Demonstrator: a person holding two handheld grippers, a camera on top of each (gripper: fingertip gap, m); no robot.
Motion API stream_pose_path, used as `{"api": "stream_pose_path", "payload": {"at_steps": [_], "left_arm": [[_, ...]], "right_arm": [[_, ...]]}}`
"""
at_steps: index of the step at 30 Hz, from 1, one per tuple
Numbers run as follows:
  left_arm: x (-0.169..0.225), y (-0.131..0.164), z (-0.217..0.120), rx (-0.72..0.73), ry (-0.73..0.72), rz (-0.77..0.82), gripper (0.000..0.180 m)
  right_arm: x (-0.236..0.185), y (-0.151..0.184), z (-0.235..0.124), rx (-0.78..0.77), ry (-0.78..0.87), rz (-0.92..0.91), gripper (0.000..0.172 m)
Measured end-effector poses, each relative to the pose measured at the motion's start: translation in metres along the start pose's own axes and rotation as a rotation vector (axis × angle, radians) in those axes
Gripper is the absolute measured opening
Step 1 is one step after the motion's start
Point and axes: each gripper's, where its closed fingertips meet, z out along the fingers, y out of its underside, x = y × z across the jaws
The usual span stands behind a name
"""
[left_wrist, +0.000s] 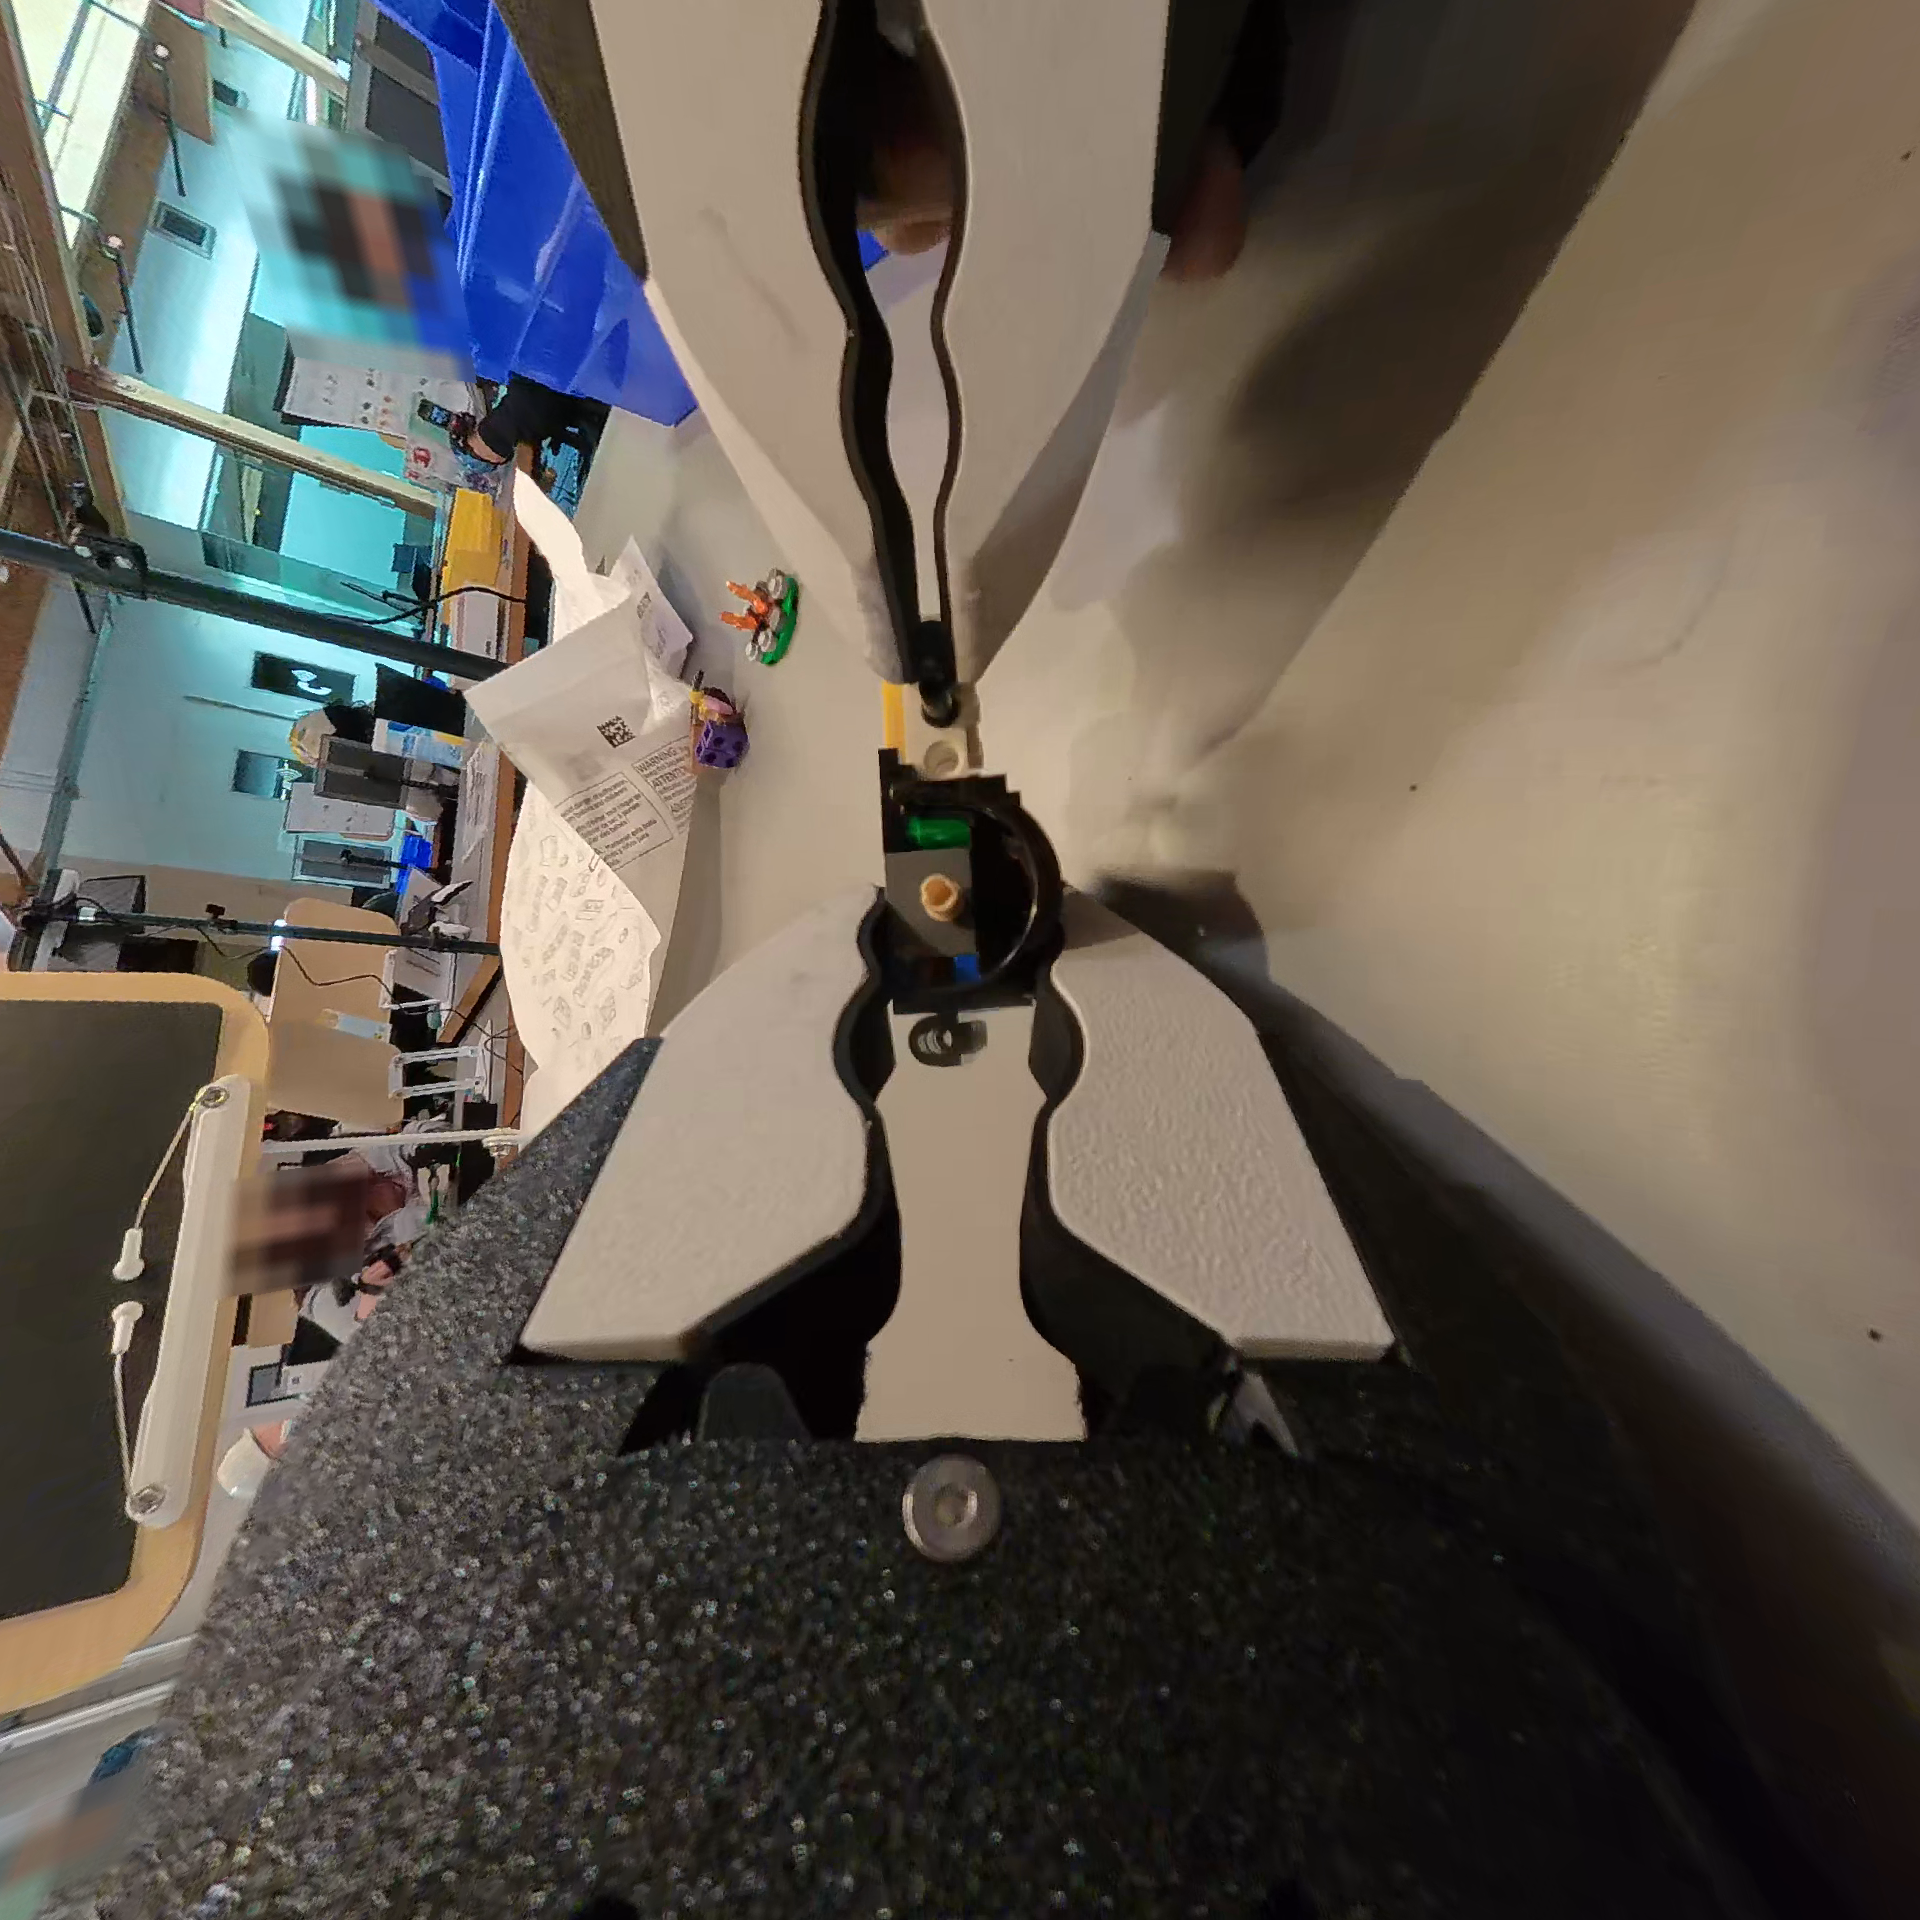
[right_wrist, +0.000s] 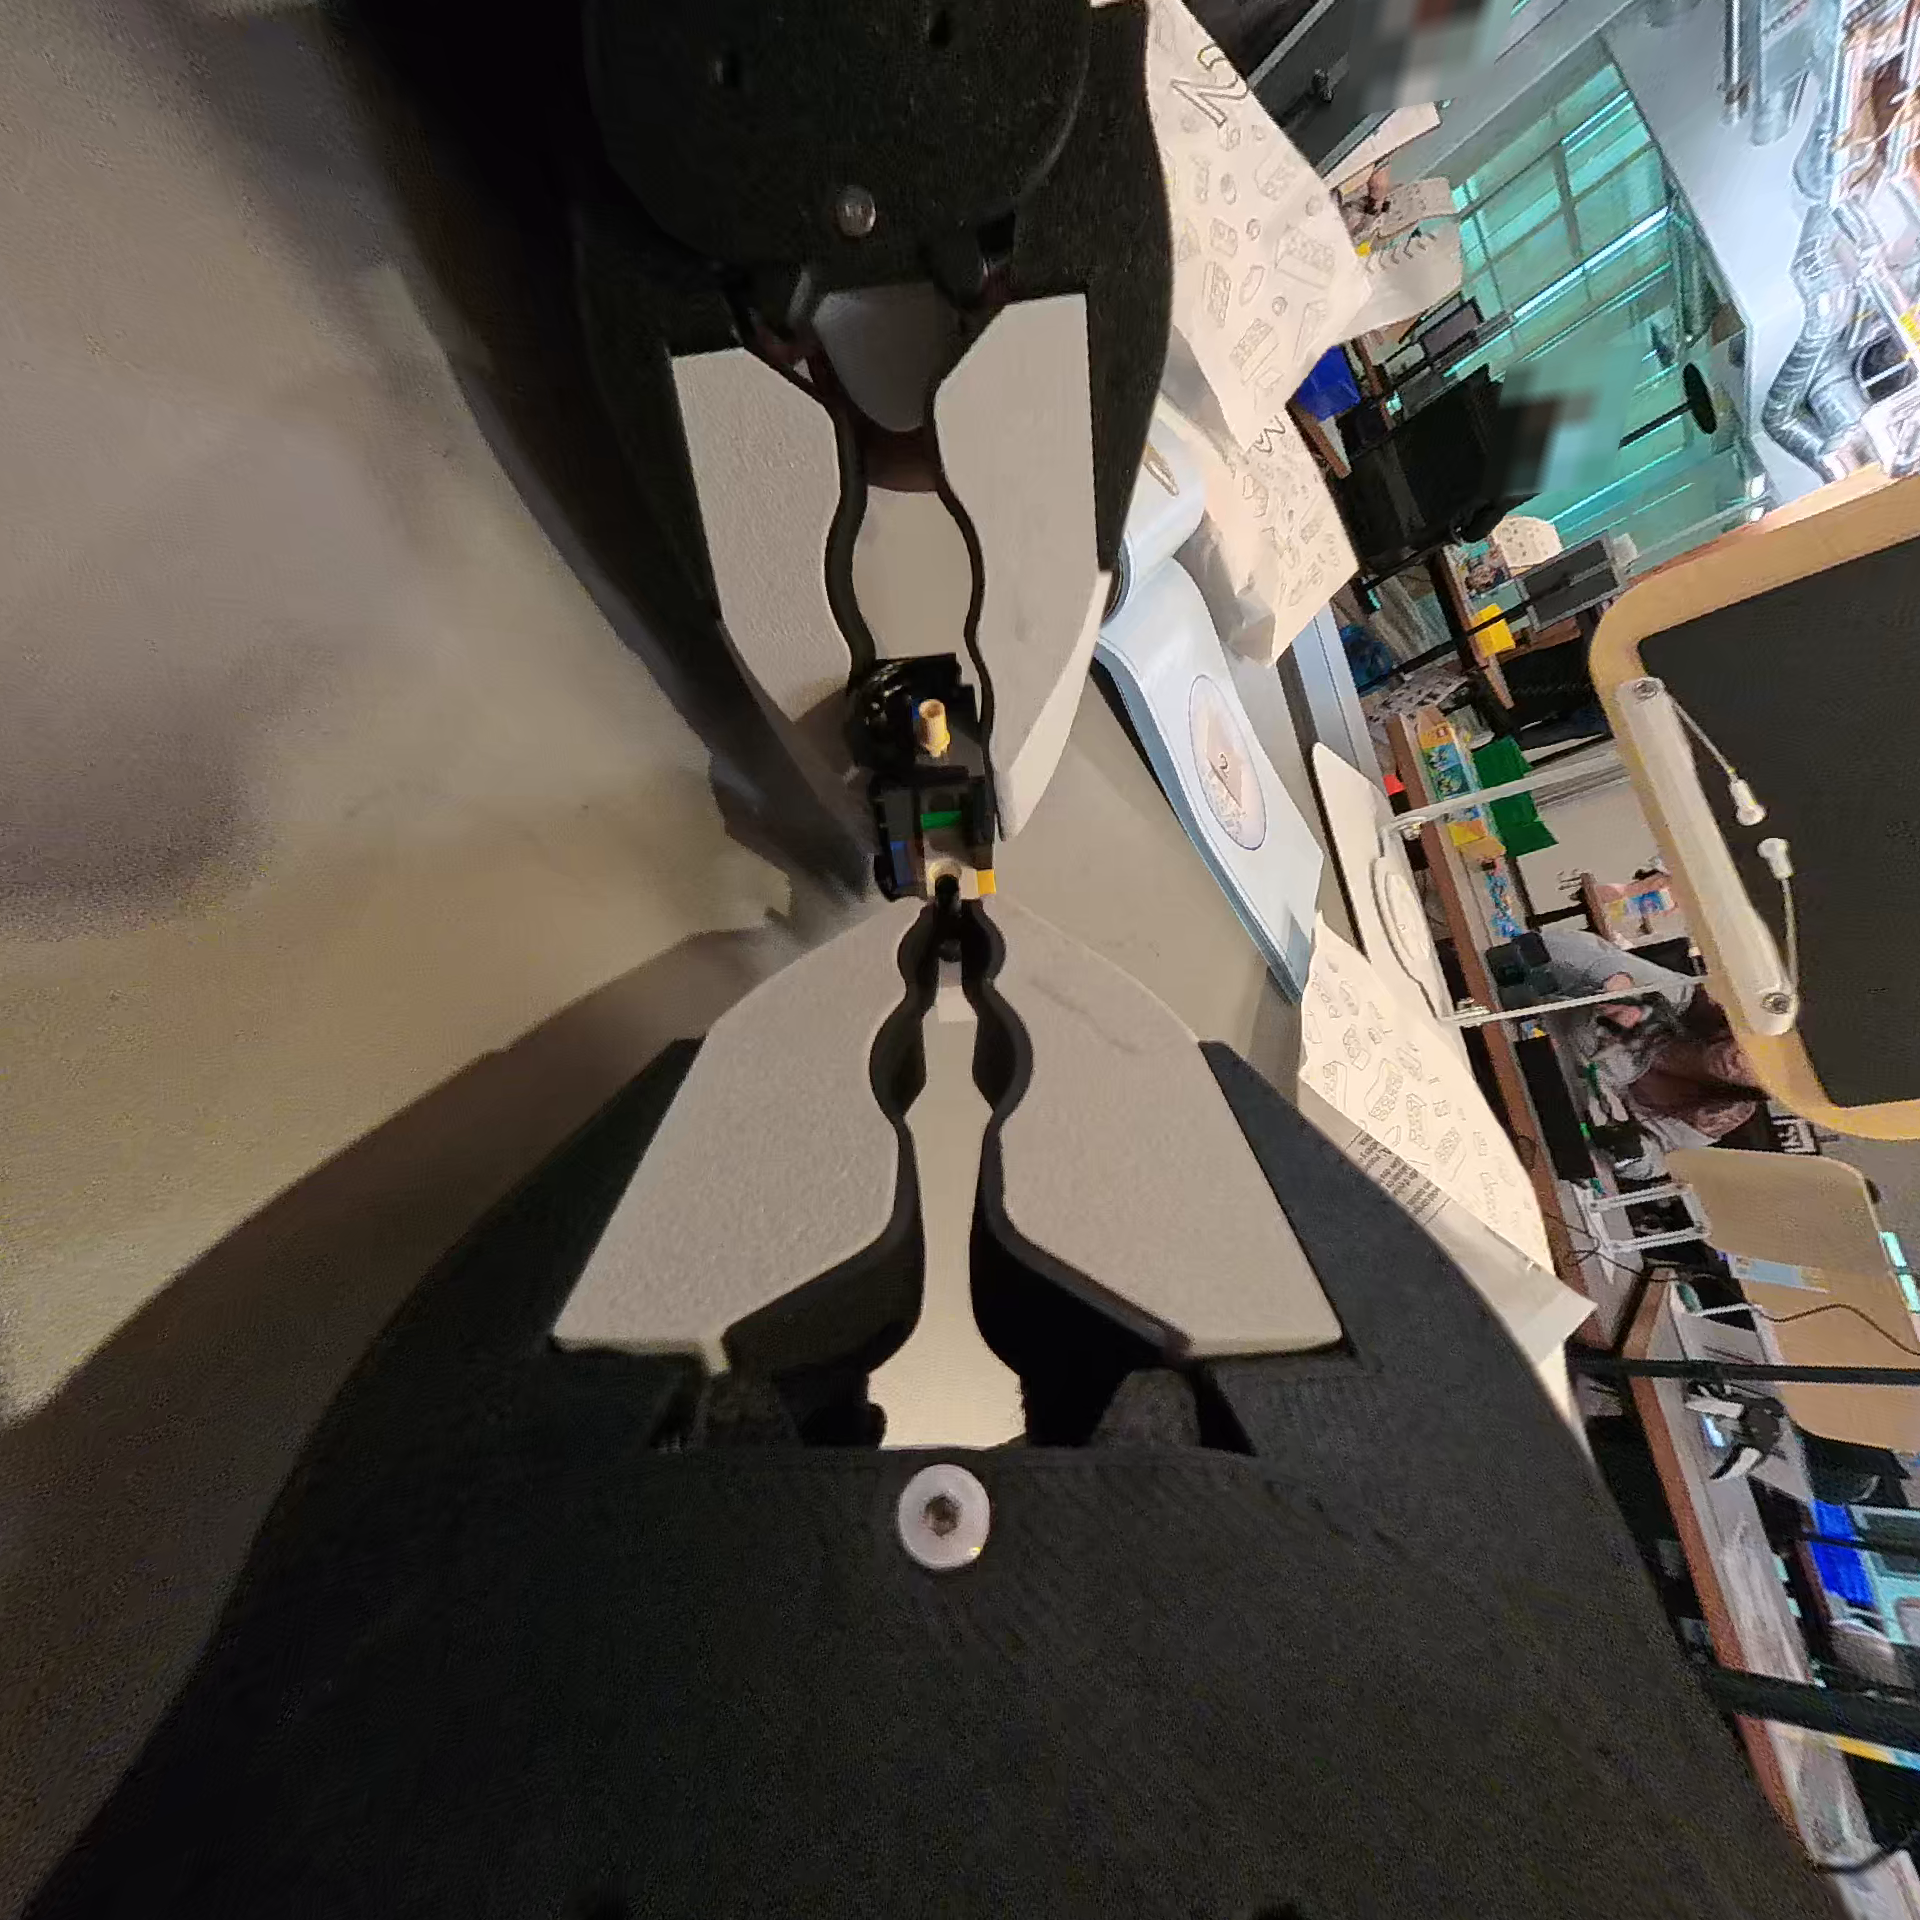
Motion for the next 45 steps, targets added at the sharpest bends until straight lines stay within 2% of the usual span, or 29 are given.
{"api": "stream_pose_path", "payload": {"at_steps": [1,17,29,31,33,37,41,45], "left_arm": [[0.000,0.000,0.000,-0.004,-0.001,0.006,0.023],[0.002,-0.013,-0.003,0.048,0.003,-0.019,0.023],[0.005,-0.015,0.002,0.003,-0.017,-0.015,0.023],[-0.007,0.017,0.006,-0.174,-0.084,-0.003,0.023],[-0.012,0.030,0.003,-0.168,-0.062,-0.096,0.023],[-0.008,0.021,0.004,-0.151,-0.042,-0.079,0.023],[-0.008,0.020,0.004,-0.127,-0.028,-0.130,0.022],[-0.009,0.022,0.004,-0.138,-0.027,-0.139,0.022]], "right_arm": [[-0.001,0.000,-0.001,0.001,0.006,-0.014,0.004],[-0.002,-0.011,-0.014,0.083,0.048,-0.046,0.003],[-0.005,-0.007,-0.019,0.055,0.104,-0.098,0.003],[-0.008,-0.027,-0.028,0.174,0.085,-0.062,0.005],[-0.007,-0.037,-0.030,0.205,0.092,-0.024,0.004],[0.003,-0.030,-0.031,0.188,0.140,-0.041,0.004],[0.030,-0.016,-0.044,0.125,0.307,-0.036,0.004],[0.085,0.035,-0.100,-0.114,0.686,-0.048,0.004]]}}
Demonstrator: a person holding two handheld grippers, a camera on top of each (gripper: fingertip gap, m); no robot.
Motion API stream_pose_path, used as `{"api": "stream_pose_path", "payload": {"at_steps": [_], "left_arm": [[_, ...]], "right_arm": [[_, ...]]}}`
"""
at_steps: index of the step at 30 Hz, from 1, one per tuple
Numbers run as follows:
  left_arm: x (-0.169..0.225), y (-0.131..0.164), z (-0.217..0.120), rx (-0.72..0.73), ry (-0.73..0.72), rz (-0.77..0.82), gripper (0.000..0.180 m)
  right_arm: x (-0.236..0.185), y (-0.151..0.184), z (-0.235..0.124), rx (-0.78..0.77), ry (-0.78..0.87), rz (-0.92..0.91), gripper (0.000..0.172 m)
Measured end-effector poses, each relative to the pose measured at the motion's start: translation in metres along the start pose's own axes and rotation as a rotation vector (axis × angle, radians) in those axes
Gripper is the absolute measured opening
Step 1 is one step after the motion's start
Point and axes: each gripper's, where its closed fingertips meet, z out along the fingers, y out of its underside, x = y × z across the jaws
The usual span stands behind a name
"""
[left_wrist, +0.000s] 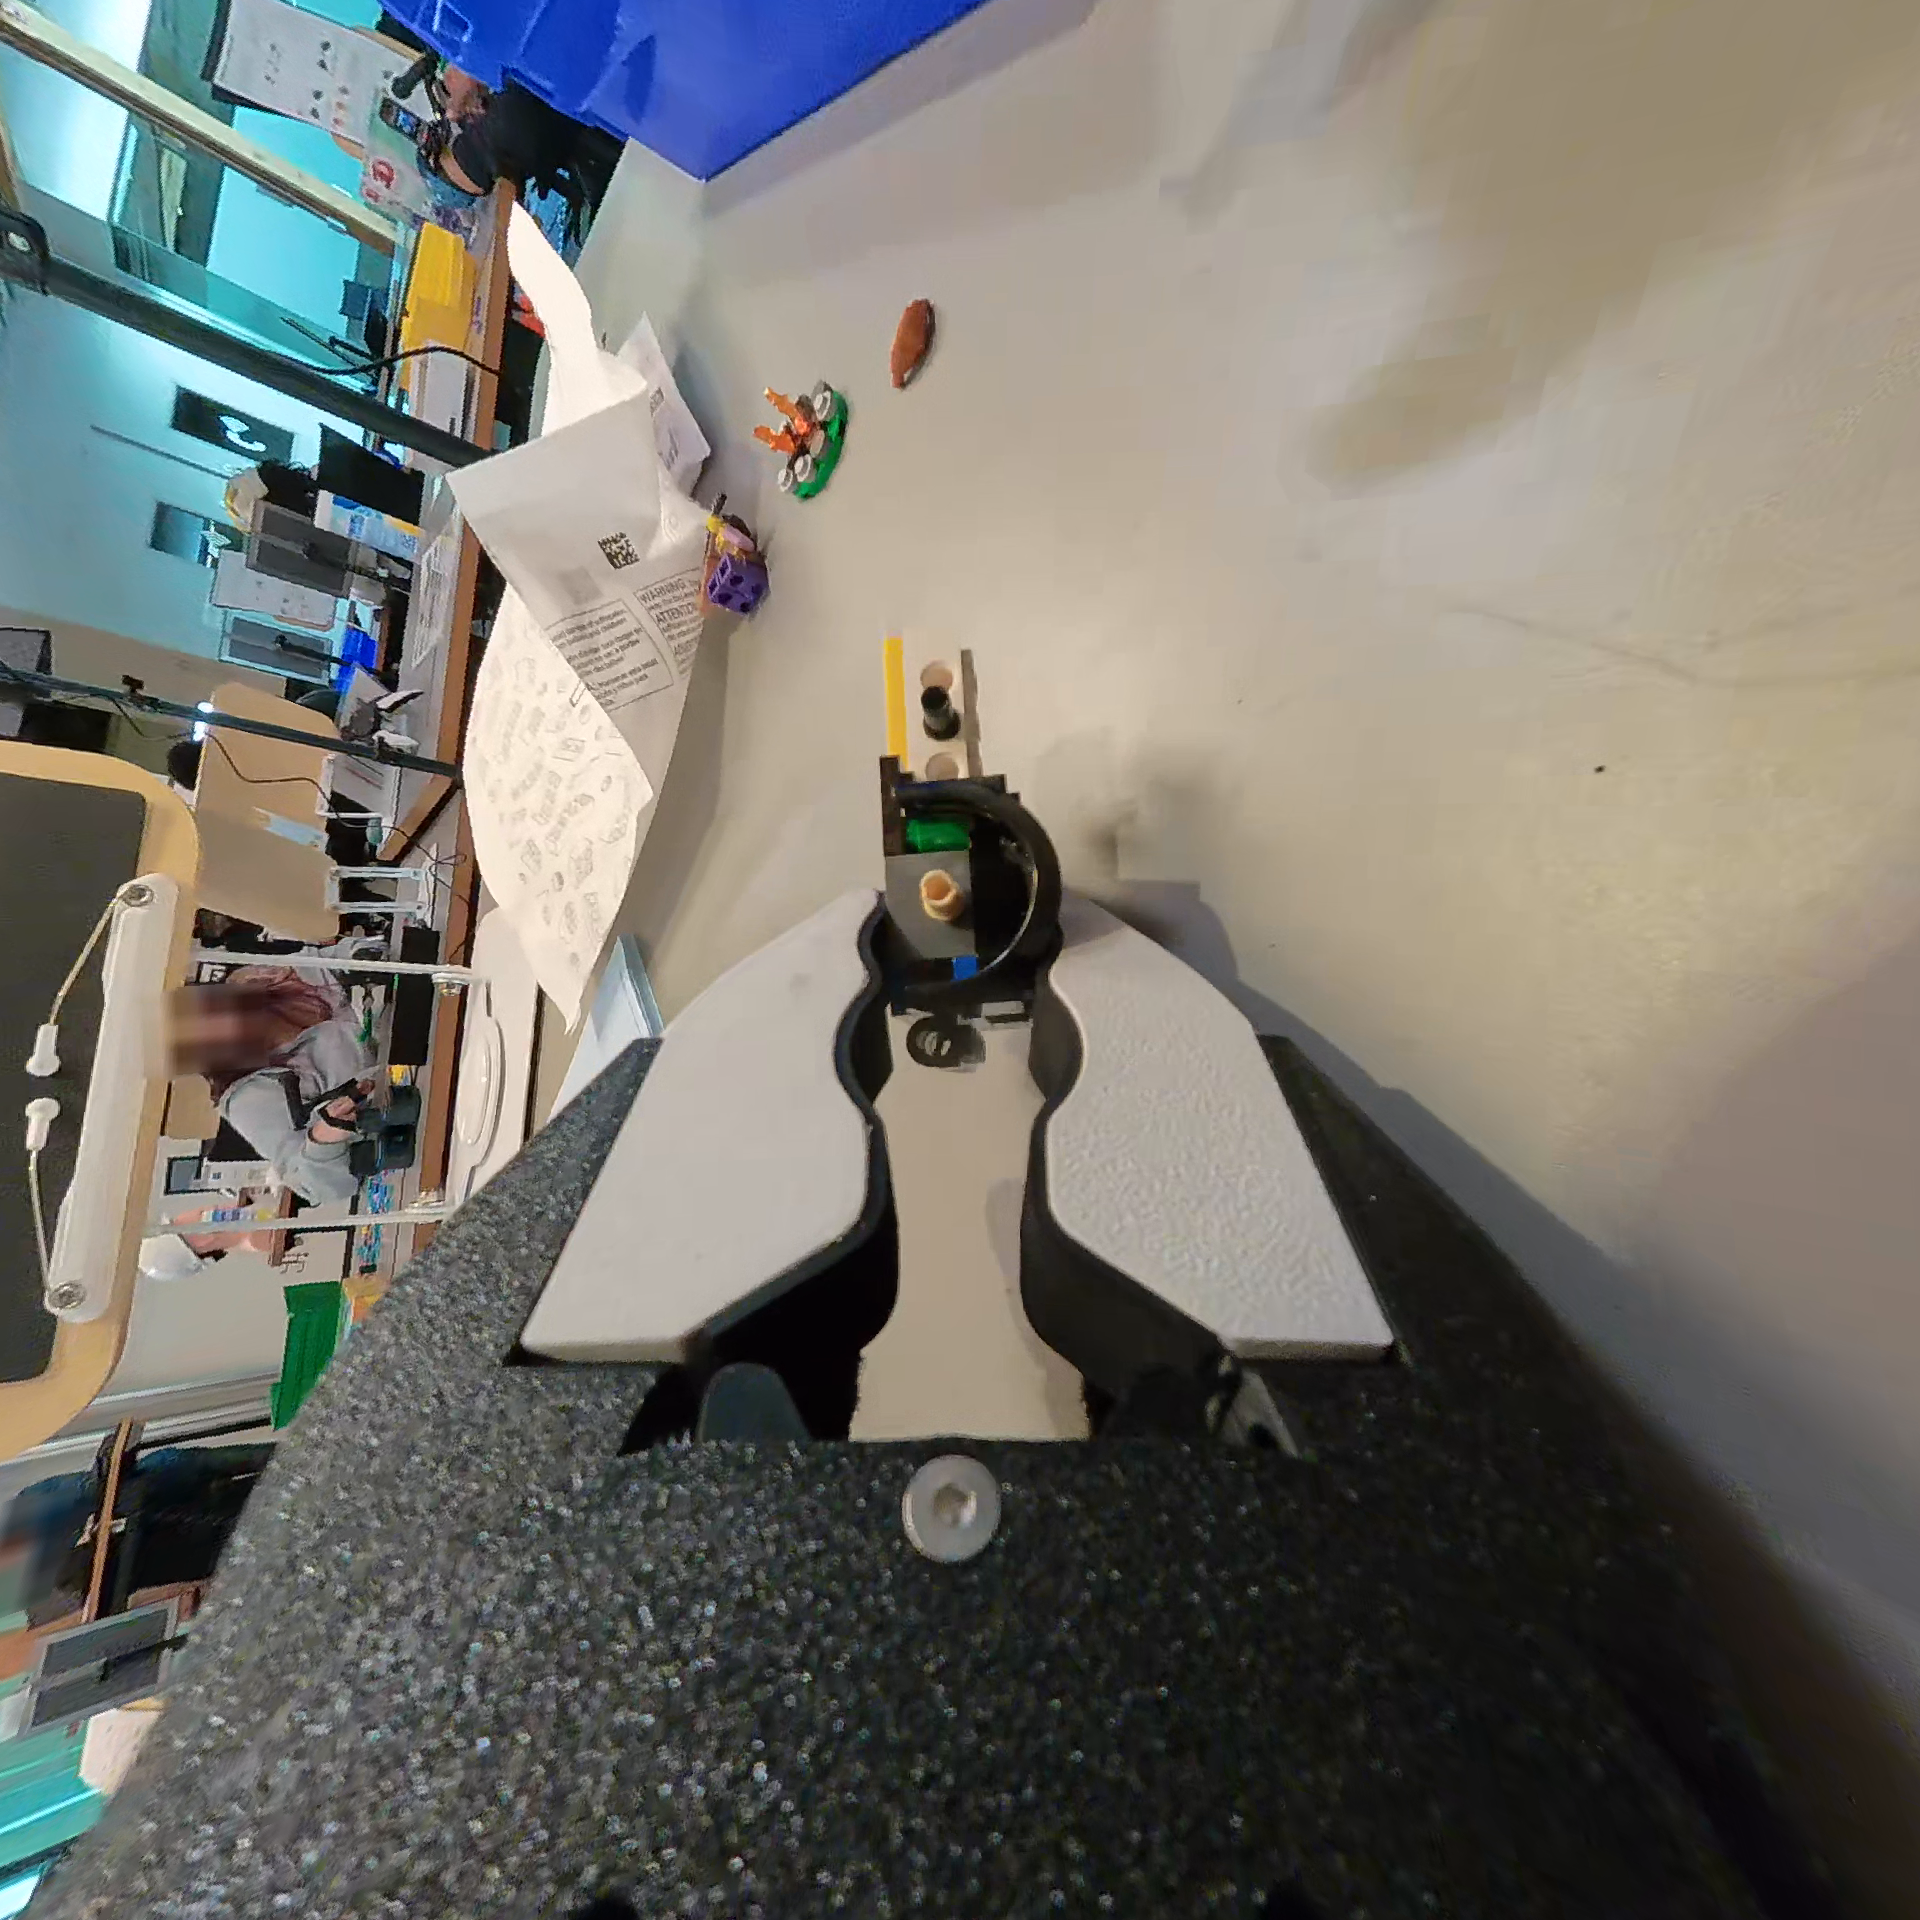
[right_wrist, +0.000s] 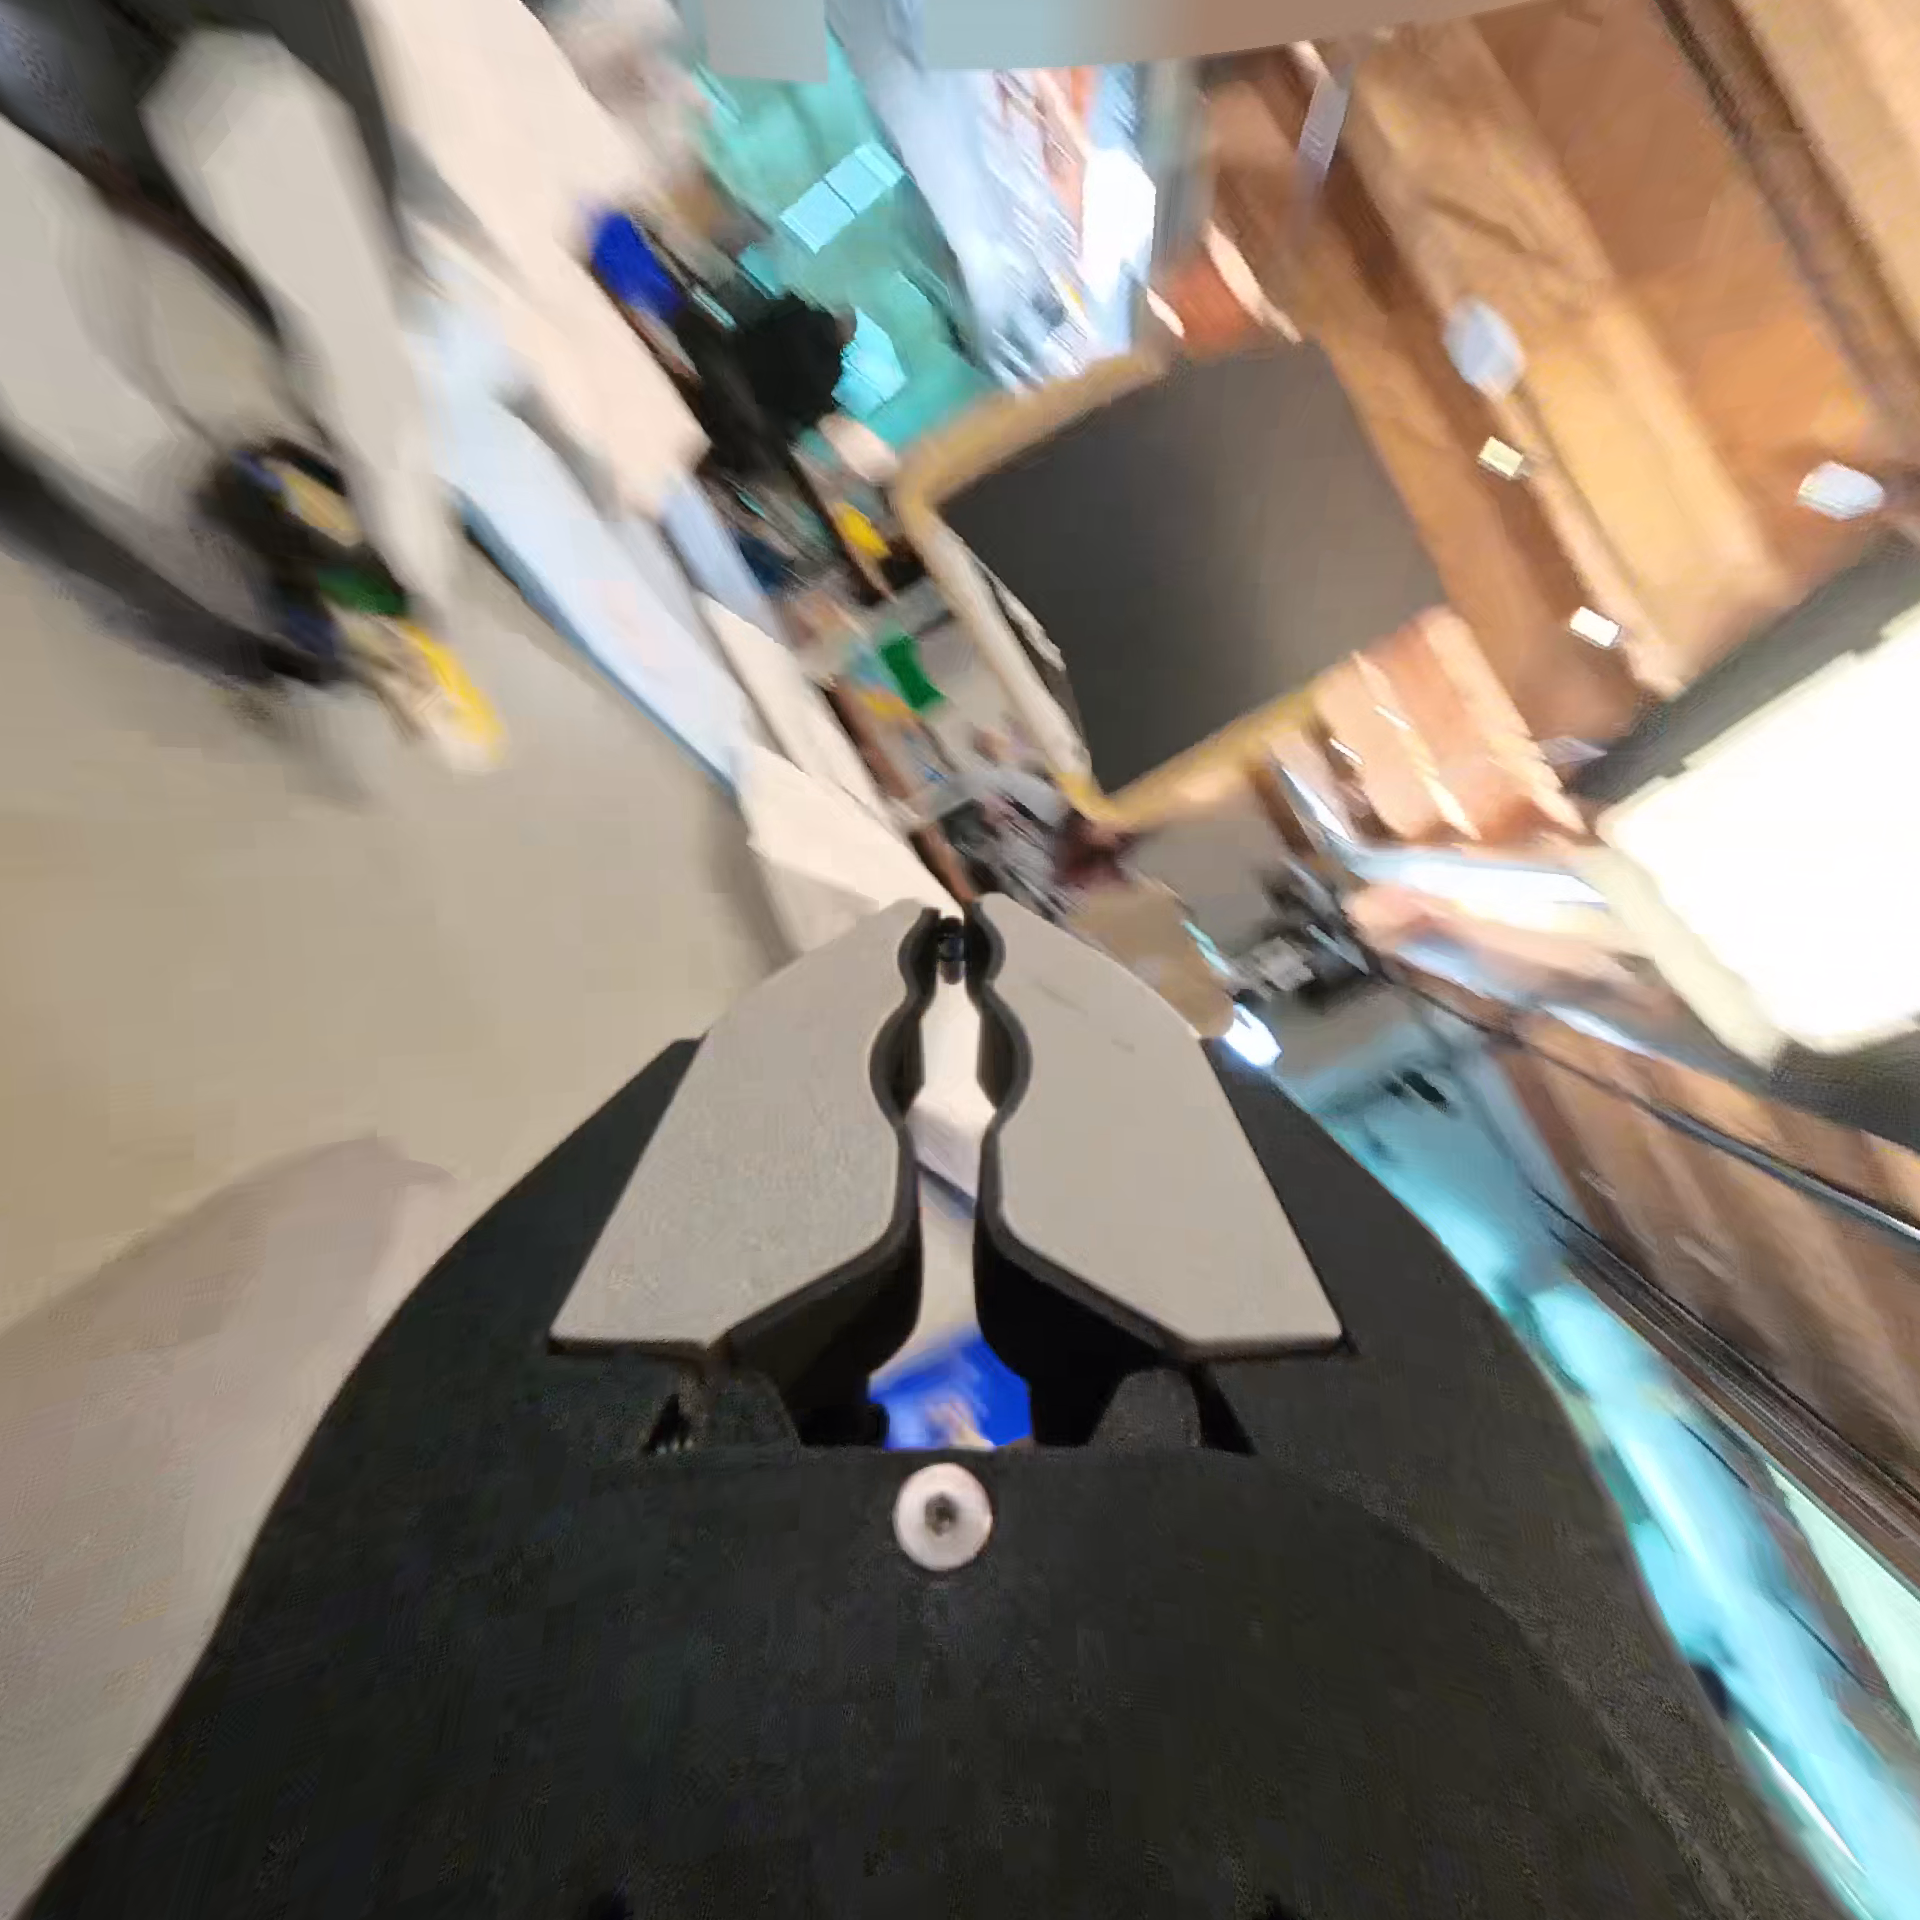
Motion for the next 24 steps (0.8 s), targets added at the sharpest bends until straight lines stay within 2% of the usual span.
{"api": "stream_pose_path", "payload": {"at_steps": [2,4,5,6,7,10,12,15,18,20,24], "left_arm": [[0.001,-0.002,0.000,0.011,0.008,-0.012,0.022],[0.002,-0.004,0.000,0.019,0.017,-0.027,0.022],[0.002,-0.005,0.000,0.023,0.022,-0.034,0.022],[0.002,-0.005,0.001,0.025,0.026,-0.042,0.022],[0.003,-0.005,0.001,0.025,0.028,-0.047,0.022],[0.003,-0.007,0.001,0.022,0.031,-0.042,0.022],[0.004,-0.009,0.001,0.023,0.029,-0.035,0.022],[0.005,-0.016,0.001,0.034,0.029,-0.023,0.022],[0.008,-0.023,0.001,0.048,0.030,-0.002,0.022],[0.011,-0.027,0.000,0.053,0.033,0.014,0.022],[0.015,-0.033,-0.002,0.067,0.037,0.041,0.022]], "right_arm": [[0.041,0.042,-0.015,-0.167,0.161,-0.040,0.004],[0.068,0.089,-0.030,-0.372,0.227,-0.012,0.004],[0.074,0.109,-0.035,-0.469,0.220,0.021,0.008],[0.075,0.121,-0.039,-0.531,0.205,0.045,0.021],[0.074,0.124,-0.040,-0.549,0.183,0.060,0.028],[0.060,0.105,-0.034,-0.475,0.097,0.081,0.030],[0.040,0.078,-0.025,-0.369,0.013,0.052,0.031],[-0.014,0.018,-0.011,-0.136,-0.181,0.058,0.022],[-0.071,-0.027,0.002,0.012,-0.366,0.061,0.021],[-0.094,-0.045,0.010,0.059,-0.435,0.049,0.022],[-0.111,-0.054,0.018,0.067,-0.501,0.043,0.023]]}}
